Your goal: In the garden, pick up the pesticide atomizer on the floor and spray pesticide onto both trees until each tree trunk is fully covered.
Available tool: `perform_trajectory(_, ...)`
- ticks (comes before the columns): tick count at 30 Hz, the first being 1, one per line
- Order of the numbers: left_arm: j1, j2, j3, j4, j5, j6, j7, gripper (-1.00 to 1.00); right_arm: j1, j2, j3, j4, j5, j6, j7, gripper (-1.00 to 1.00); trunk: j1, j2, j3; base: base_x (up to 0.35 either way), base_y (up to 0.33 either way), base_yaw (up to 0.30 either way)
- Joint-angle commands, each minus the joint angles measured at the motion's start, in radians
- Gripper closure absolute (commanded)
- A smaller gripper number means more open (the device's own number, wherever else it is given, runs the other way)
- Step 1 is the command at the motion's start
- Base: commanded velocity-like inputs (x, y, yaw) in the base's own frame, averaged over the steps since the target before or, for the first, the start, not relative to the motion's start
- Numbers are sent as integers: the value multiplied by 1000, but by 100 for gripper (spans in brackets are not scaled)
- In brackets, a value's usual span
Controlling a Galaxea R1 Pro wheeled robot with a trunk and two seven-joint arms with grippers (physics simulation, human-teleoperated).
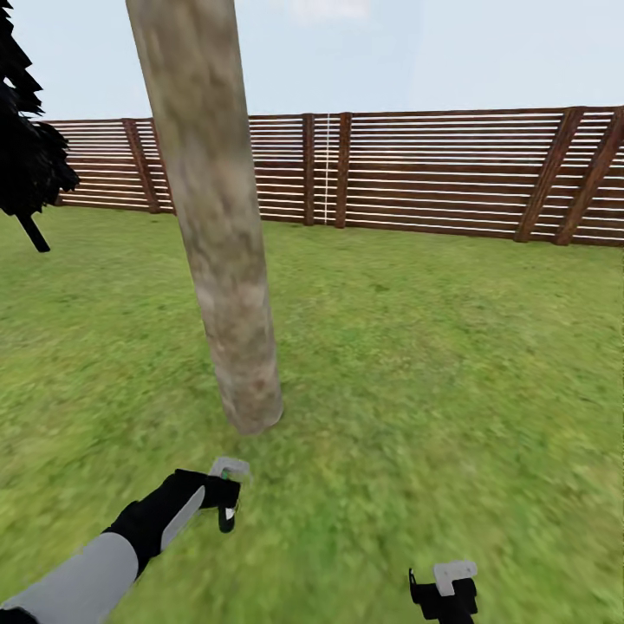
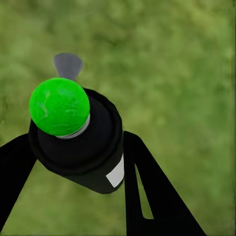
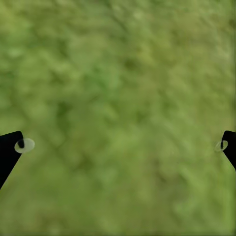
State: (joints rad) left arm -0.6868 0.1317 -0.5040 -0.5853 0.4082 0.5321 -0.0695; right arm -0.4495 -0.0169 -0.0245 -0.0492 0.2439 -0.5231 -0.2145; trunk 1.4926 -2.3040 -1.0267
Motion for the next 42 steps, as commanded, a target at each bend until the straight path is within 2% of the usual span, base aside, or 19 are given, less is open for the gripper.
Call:
perform_trajectory(1, -7, 6, 36, -3, 3, 23, 0, 100, 0, 0, 0, 0, 0, 0, 0, -100, 0, 0, 0, 1, -1, -4)
perform_trajectory(3, -10, 28, 99, -6, -7, 47, 0, 100, 0, 0, 1, 0, 0, 0, 0, -100, 0, 0, 0, 0, 0, -76)
perform_trajectory(5, -6, 54, 116, -7, -9, 53, -1, 100, 0, 0, 1, 0, 0, 0, 0, -100, 0, 0, 0, 0, 0, -209)
perform_trajectory(7, -3, 60, 117, -7, -9, 55, -3, 100, -1, 0, 1, -1, 0, 0, 0, -100, 0, 0, 0, 4, 0, -141)
perform_trajectory(12, -5, 42, 116, -10, -6, 55, -4, 100, 0, 0, 2, 0, 1, 0, 1, -100, 0, 0, 0, 219, 162, -19)
perform_trajectory(18, -5, 40, 114, -10, -8, 55, -4, 100, 0, 0, 2, 0, 3, 0, 2, -100, 0, 0, 0, 126, 106, 0)
perform_trajectory(20, -6, 51, 115, -8, -12, 55, -3, 100, 0, 0, 2, 0, 3, 0, 2, -100, 0, 0, 0, 4, 4, 0)
perform_trajectory(23, -3, 85, 114, -5, -12, 55, -6, 100, 0, 0, 2, 0, 3, 0, 2, -100, 0, 0, 0, 0, 0, 0)
perform_trajectory(25, -3, 80, 109, -8, -10, 55, -7, 100, 0, 0, 2, 0, 3, 0, 2, -100, 0, 0, 0, 0, 0, 0)
perform_trajectory(27, -12, 31, 66, -10, -10, 55, -8, 100, 0, 0, 2, 0, 3, 0, 2, -100, 0, 0, 0, 0, 0, 0)
perform_trajectory(28, -14, 21, 61, -10, -10, 56, -8, 100, 0, 0, 2, 0, 3, 0, 2, -100, 0, 0, 0, 0, 0, 0)
perform_trajectory(30, -17, 22, 61, -9, -10, 57, -8, 100, 0, 0, 2, 0, 3, 0, 2, -100, 0, 0, 0, 0, 0, 0)
perform_trajectory(31, -23, 32, 62, -8, -11, 57, -8, 100, 0, 0, 2, 0, 3, 0, 2, -100, 0, 0, 0, 0, 0, 0)
perform_trajectory(33, -34, 98, 64, -8, -4, 57, -8, 100, 0, 0, 2, 0, 3, 0, 2, -100, 0, 0, 0, 0, 0, 0)
perform_trajectory(35, -36, 123, 62, -10, -2, 56, -7, 100, 0, 0, 2, 0, 3, 0, 2, -100, 0, 0, 0, -77, 0, 0)
perform_trajectory(37, -37, 96, 60, -41, -6, 56, -6, 100, 0, 0, 2, 0, 3, 0, 2, -100, 0, 0, 0, -227, 0, 0)
perform_trajectory(39, -38, 47, 59, -83, -9, 58, -5, 100, 0, 0, 2, 0, 3, 0, 2, -100, 0, 0, 0, -56, 0, 0)
perform_trajectory(41, -53, 39, 63, -132, -4, 86, -4, 100, 0, 0, 2, 0, 3, 0, 2, -100, 0, 0, 0, -14, 0, 0)
perform_trajectory(42, -73, 52, 83, -143, -5, 114, -3, 100, 0, 0, 2, 0, 3, 0, 2, -100, 0, 0, 0, -3, 0, 0)
